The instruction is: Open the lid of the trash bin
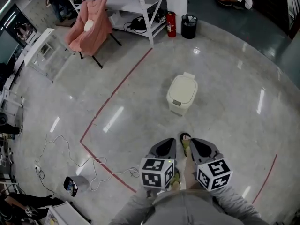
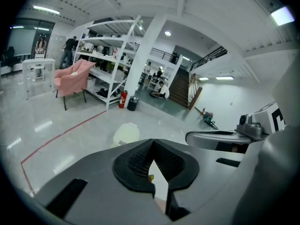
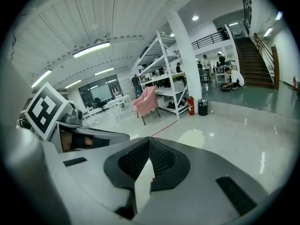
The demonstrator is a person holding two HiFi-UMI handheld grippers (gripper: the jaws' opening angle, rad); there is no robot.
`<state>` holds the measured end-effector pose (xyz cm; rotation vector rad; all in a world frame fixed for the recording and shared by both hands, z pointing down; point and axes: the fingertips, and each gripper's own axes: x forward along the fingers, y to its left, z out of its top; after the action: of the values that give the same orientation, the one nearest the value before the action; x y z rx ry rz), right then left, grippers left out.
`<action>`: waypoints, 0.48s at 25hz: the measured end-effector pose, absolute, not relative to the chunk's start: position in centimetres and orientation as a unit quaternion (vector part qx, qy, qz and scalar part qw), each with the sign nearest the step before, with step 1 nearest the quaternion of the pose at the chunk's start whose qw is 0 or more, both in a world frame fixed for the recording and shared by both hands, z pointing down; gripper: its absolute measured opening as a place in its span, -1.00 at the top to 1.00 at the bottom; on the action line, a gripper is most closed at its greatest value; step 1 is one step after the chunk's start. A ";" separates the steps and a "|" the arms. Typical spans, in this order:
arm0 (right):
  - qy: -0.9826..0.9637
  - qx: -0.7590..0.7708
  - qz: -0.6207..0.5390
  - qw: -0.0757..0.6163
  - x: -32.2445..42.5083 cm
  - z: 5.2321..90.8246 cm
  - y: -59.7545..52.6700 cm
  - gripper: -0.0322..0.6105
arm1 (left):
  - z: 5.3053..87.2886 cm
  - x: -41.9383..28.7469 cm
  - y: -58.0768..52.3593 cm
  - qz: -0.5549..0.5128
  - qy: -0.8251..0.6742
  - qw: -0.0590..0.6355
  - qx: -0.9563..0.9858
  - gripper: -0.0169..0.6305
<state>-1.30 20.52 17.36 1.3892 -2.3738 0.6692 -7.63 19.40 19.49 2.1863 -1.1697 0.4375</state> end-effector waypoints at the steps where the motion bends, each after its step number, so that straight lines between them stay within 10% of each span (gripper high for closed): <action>1: -0.829 0.482 0.235 0.158 -1.1 17.7 19.6 0.91 | 19.7 -7.5 18.5 0.165 -0.444 0.309 0.825 0.93; 12: -0.838 0.434 0.252 0.214 0.2 23.4 9.3 0.91 | 25.2 -5.7 9.2 0.183 -0.459 0.342 0.799 0.93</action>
<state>0.25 9.30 23.44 1.2032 -2.3254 0.6994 -5.67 9.20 25.24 2.0785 -1.1934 0.4767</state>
